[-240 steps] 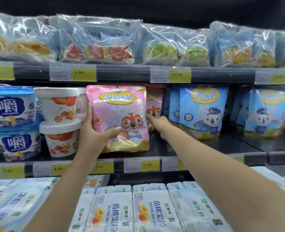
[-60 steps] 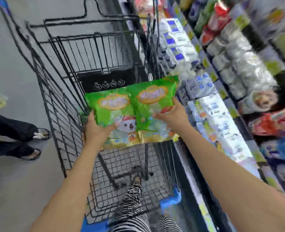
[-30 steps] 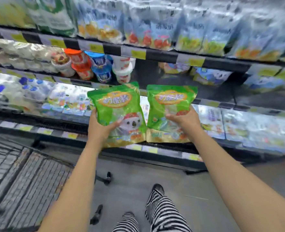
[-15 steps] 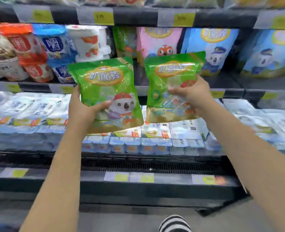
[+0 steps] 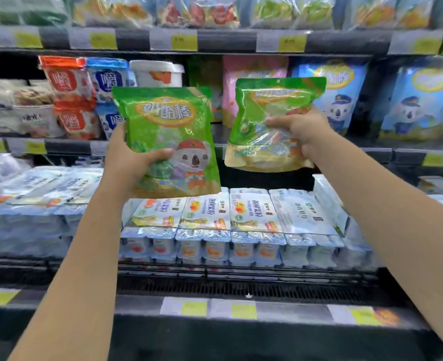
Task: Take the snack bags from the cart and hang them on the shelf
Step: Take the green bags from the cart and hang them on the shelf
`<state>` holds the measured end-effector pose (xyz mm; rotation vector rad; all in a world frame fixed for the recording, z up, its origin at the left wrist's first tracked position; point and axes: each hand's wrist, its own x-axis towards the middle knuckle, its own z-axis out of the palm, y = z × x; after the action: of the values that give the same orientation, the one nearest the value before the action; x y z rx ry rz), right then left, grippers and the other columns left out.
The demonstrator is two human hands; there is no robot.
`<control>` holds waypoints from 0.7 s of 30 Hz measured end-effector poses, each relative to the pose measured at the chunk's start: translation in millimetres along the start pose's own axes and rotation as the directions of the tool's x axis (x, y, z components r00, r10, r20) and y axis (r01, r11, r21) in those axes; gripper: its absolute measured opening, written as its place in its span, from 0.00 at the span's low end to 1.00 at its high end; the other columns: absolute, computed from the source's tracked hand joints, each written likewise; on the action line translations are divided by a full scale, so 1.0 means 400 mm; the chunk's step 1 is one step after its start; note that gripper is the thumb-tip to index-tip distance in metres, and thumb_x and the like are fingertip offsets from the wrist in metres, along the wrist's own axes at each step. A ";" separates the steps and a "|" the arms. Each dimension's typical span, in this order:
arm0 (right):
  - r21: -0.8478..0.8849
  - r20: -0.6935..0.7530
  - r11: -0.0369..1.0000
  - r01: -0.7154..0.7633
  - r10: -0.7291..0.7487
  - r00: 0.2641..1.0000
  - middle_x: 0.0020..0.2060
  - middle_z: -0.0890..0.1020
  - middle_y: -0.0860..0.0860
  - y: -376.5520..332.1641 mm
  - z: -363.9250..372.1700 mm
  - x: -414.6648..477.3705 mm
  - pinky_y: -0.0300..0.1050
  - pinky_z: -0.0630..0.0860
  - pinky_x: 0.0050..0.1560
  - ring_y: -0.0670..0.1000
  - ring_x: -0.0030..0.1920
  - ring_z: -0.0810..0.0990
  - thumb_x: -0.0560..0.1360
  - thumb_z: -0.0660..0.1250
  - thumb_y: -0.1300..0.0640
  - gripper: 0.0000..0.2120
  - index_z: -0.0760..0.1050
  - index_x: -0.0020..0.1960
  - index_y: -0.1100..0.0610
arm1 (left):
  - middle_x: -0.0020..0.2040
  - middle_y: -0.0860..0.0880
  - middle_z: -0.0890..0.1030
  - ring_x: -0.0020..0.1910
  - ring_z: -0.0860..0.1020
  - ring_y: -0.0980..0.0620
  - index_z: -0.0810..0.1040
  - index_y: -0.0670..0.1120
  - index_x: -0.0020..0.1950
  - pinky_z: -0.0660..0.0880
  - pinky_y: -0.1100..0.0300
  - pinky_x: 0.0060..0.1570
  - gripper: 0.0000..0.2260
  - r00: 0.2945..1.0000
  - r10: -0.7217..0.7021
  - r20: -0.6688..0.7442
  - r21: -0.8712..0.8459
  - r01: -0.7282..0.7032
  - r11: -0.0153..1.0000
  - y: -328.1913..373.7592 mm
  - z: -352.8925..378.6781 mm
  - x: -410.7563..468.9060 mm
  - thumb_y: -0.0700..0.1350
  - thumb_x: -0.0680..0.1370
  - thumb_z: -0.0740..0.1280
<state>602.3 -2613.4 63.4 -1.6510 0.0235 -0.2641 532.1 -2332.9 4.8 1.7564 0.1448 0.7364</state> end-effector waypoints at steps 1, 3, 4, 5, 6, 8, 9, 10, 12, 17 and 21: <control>-0.002 -0.005 1.000 0.011 -0.011 1.000 0.41 0.75 0.49 -0.012 0.006 0.018 0.32 0.65 0.17 0.44 0.33 0.73 0.63 0.80 0.58 0.34 0.66 0.63 0.58 | 0.56 0.54 0.77 0.55 0.77 0.52 0.69 0.50 0.69 0.75 0.54 0.58 0.39 1.000 0.012 -0.007 0.007 -0.012 1.000 0.004 -0.001 0.012 0.46 0.61 0.82; 0.016 -0.015 1.000 -0.009 0.009 1.000 0.37 0.74 0.49 -0.035 0.026 0.058 0.30 0.65 0.15 0.45 0.31 0.73 0.64 0.79 0.57 0.30 0.66 0.59 0.58 | 0.58 0.53 0.76 0.56 0.77 0.52 0.69 0.49 0.70 0.74 0.56 0.57 0.39 0.999 0.026 -0.025 0.015 -0.025 1.000 0.006 -0.003 0.039 0.46 0.62 0.81; 0.035 -0.013 0.999 -0.030 0.031 0.999 0.36 0.75 0.49 -0.044 0.040 0.085 0.30 0.65 0.15 0.45 0.28 0.73 0.64 0.79 0.56 0.28 0.69 0.58 0.58 | 0.58 0.52 0.76 0.56 0.76 0.52 0.69 0.48 0.70 0.75 0.57 0.56 0.39 0.999 0.026 -0.035 0.010 -0.026 1.000 0.004 -0.002 0.056 0.46 0.62 0.81; 0.050 -0.010 0.997 -0.054 0.054 0.998 0.34 0.75 0.48 -0.049 0.056 0.119 0.31 0.65 0.15 0.45 0.23 0.74 0.64 0.79 0.55 0.28 0.73 0.59 0.60 | 0.59 0.52 0.76 0.56 0.76 0.52 0.69 0.48 0.70 0.75 0.58 0.53 0.39 0.998 0.030 -0.046 0.007 -0.030 1.000 0.000 -0.001 0.074 0.46 0.62 0.81; 0.062 0.000 0.996 -0.069 0.070 0.998 0.33 0.76 0.48 -0.050 0.073 0.152 0.31 0.65 0.15 0.44 0.18 0.72 0.64 0.79 0.55 0.28 0.76 0.60 0.61 | 0.59 0.52 0.76 0.55 0.76 0.52 0.69 0.48 0.70 0.74 0.61 0.50 0.39 0.998 0.038 -0.055 0.006 -0.038 0.999 -0.004 0.001 0.091 0.45 0.62 0.81; 0.068 0.026 0.996 -0.062 0.060 0.998 0.33 0.76 0.49 -0.051 0.108 0.208 0.30 0.63 0.16 0.43 0.14 0.70 0.64 0.79 0.55 0.29 0.76 0.63 0.60 | 0.58 0.52 0.76 0.54 0.76 0.53 0.69 0.48 0.69 0.72 0.67 0.44 0.38 0.995 0.059 -0.086 0.011 -0.058 0.998 -0.015 0.004 0.126 0.45 0.63 0.81; 0.070 0.010 0.997 -0.019 0.018 1.000 0.34 0.77 0.50 -0.049 0.127 0.235 0.30 0.62 0.16 0.43 0.15 0.71 0.64 0.78 0.56 0.30 0.74 0.64 0.60 | 0.58 0.53 0.76 0.53 0.75 0.53 0.69 0.48 0.69 0.72 0.67 0.44 0.37 0.992 0.071 -0.102 0.007 -0.071 0.997 -0.020 0.006 0.142 0.45 0.63 0.81; 0.058 -0.004 0.998 0.032 -0.031 0.999 0.36 0.78 0.51 -0.044 0.147 0.260 0.30 0.63 0.16 0.45 0.20 0.74 0.64 0.79 0.58 0.32 0.71 0.65 0.58 | 0.57 0.54 0.75 0.52 0.75 0.54 0.69 0.49 0.69 0.72 0.66 0.46 0.37 0.990 0.083 -0.114 0.006 -0.083 0.997 -0.027 0.009 0.156 0.45 0.63 0.81; 0.031 -0.017 0.990 0.140 -0.139 0.990 0.47 0.81 0.54 -0.028 0.199 0.303 0.35 0.72 0.20 0.51 0.36 0.82 0.57 0.83 0.55 0.42 0.67 0.67 0.58 | 0.57 0.56 0.72 0.53 0.73 0.57 0.67 0.50 0.72 0.72 0.68 0.48 0.39 0.984 0.117 -0.133 0.017 -0.116 0.993 -0.039 0.015 0.180 0.45 0.64 0.80; -0.208 -0.080 0.937 0.280 -0.301 0.950 0.54 0.82 0.53 0.029 0.315 0.416 0.57 0.79 0.54 0.56 0.53 0.81 0.51 0.81 0.43 0.46 0.70 0.65 0.56 | 0.57 0.55 0.75 0.50 0.75 0.58 0.67 0.50 0.71 0.69 0.75 0.40 0.40 0.980 0.149 -0.132 0.015 -0.148 0.989 -0.071 0.021 0.238 0.46 0.62 0.81; -0.156 -0.023 0.931 0.331 -0.338 0.941 0.54 0.82 0.54 0.044 0.401 0.499 0.56 0.76 0.58 0.56 0.54 0.81 0.51 0.79 0.43 0.49 0.68 0.68 0.59 | 0.52 0.58 0.76 0.47 0.76 0.59 0.69 0.54 0.68 0.69 0.71 0.40 0.38 0.978 0.165 -0.124 0.006 -0.166 0.986 -0.101 0.020 0.281 0.47 0.61 0.81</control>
<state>828.7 -2492.6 65.6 -1.7945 -0.2078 -0.5760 636.6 -2275.3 12.3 1.7335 0.0816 0.9669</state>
